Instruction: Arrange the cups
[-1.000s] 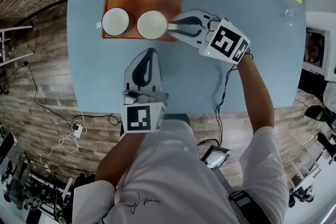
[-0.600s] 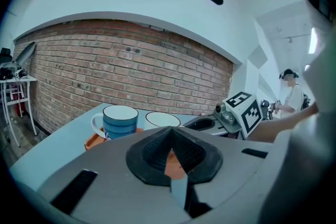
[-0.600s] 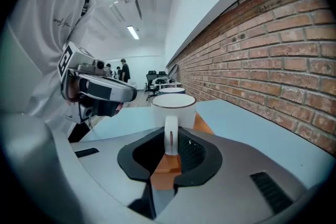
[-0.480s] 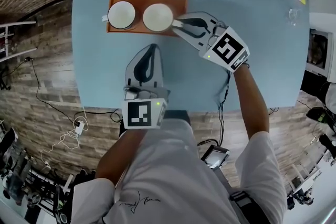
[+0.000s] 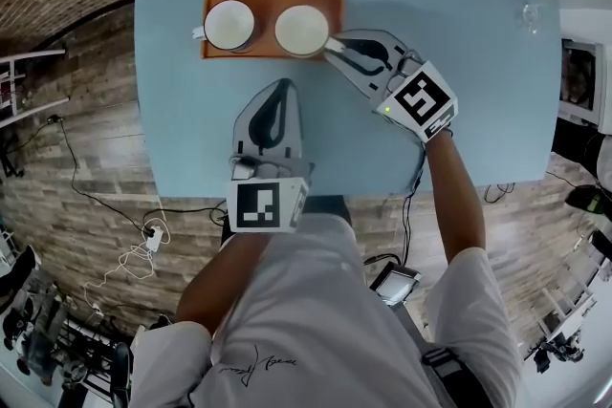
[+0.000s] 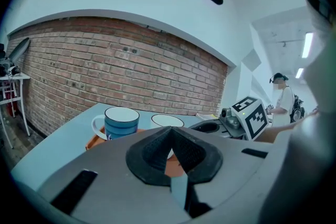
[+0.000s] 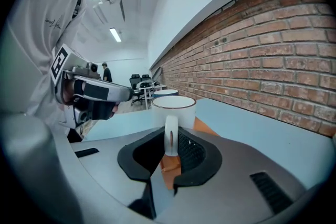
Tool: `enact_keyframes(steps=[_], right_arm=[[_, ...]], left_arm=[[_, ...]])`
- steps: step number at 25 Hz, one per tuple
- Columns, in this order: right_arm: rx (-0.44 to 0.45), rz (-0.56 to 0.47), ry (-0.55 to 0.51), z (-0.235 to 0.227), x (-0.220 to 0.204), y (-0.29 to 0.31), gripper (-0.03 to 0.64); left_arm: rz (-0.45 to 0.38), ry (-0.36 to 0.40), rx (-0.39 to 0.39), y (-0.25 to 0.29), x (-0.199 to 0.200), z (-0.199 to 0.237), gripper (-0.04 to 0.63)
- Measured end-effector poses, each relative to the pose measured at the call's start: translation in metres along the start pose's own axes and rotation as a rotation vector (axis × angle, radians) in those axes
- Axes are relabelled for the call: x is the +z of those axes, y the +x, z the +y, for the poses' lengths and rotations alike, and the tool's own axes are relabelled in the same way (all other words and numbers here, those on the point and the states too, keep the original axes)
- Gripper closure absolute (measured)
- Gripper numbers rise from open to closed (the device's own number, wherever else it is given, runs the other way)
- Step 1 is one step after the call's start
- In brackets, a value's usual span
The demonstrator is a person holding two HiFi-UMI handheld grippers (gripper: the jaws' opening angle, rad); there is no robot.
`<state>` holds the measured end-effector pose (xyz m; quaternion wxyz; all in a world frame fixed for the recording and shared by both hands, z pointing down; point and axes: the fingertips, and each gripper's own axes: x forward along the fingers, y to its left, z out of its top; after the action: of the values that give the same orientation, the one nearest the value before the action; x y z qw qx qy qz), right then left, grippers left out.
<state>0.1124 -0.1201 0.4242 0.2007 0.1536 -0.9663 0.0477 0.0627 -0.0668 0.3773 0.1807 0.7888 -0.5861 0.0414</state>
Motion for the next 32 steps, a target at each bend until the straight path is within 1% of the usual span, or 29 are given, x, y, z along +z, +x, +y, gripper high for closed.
enact_keyframes(steps=[7,12,15,24,32], right_arm=[[-0.122,-0.022,0.042,0.001,0.007,-0.008,0.552],[-0.192,-0.02,0.078,0.009,0.008,-0.012,0.552],[-0.233,-0.021,0.094,0.014,0.011,-0.013,0.552],[-0.382,-0.047,0.166,0.028,0.023,-0.019,0.552],[-0.473,-0.044,0.216,0.039,0.024,-0.02,0.552]], left_arm=[[0.011,0.001,-0.043,-0.002,0.001,0.007,0.586],[0.011,0.002,-0.104,-0.005,0.003,0.006,0.586],[0.016,-0.001,-0.126,-0.011,0.006,0.01,0.586],[-0.013,0.025,-0.202,-0.02,0.016,0.018,0.586],[-0.015,0.027,-0.233,-0.025,0.021,0.028,0.586]])
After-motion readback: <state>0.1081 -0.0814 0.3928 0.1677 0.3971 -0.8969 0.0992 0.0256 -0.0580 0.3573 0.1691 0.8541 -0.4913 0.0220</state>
